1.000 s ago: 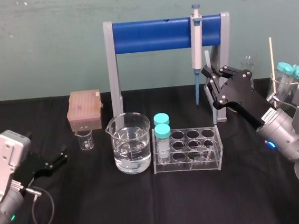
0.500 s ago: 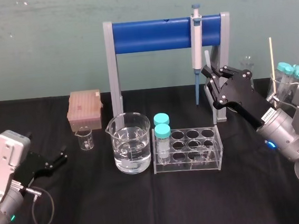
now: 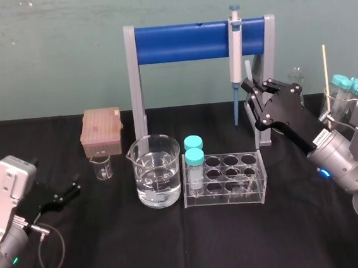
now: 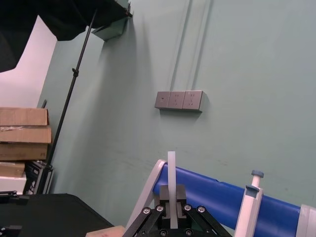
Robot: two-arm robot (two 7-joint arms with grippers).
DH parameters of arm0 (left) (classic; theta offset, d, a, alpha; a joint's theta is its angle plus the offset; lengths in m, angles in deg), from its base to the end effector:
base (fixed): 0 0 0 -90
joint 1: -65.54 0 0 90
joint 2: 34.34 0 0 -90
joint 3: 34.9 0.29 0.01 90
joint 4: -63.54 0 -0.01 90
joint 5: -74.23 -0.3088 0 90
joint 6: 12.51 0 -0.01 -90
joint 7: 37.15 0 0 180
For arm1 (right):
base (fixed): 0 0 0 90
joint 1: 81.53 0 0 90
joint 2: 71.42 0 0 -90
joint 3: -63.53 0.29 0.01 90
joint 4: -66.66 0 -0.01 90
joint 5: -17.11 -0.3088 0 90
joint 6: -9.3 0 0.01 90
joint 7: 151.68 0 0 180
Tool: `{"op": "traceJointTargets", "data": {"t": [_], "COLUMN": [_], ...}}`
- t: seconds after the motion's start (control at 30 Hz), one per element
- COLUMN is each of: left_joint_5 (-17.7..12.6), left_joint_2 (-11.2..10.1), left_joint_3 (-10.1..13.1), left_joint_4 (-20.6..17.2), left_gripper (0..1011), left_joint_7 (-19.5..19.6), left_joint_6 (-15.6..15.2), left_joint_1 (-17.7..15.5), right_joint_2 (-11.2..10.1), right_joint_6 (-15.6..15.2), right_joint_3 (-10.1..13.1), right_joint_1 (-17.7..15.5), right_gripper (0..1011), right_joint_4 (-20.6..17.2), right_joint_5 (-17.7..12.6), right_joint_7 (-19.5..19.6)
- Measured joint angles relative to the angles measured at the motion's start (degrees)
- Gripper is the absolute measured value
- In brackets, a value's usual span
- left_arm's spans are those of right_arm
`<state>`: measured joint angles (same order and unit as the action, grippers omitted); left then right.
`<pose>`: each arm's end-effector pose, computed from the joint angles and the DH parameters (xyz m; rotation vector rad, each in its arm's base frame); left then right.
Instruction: Pick up the stirring rod with one hand, then place it down.
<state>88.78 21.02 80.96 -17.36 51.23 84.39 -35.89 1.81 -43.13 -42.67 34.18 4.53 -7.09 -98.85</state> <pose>0.3581 0.0827 -0.3023 0.3045 -0.2849 1.2480 0.4431 -0.0529 -0.2813 0.3148 -0.4798 -0.8134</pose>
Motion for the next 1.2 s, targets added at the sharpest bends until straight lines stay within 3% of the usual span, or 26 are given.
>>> {"op": "traceJointTargets", "data": {"t": [1.2], "left_joint_5": [0.00], "left_joint_2": [0.00], "left_joint_3": [0.00], "left_joint_4": [0.00], "left_gripper": [1000], "left_joint_7": [0.00], "left_joint_6": [0.00], "left_joint_1": [0.00], "right_joint_2": [0.00], "right_joint_6": [0.00], "right_joint_3": [0.00], "right_joint_1": [0.00], "right_gripper": [68], "right_joint_4": [0.00], "right_joint_5": [0.00], "right_joint_7": [0.00]}}
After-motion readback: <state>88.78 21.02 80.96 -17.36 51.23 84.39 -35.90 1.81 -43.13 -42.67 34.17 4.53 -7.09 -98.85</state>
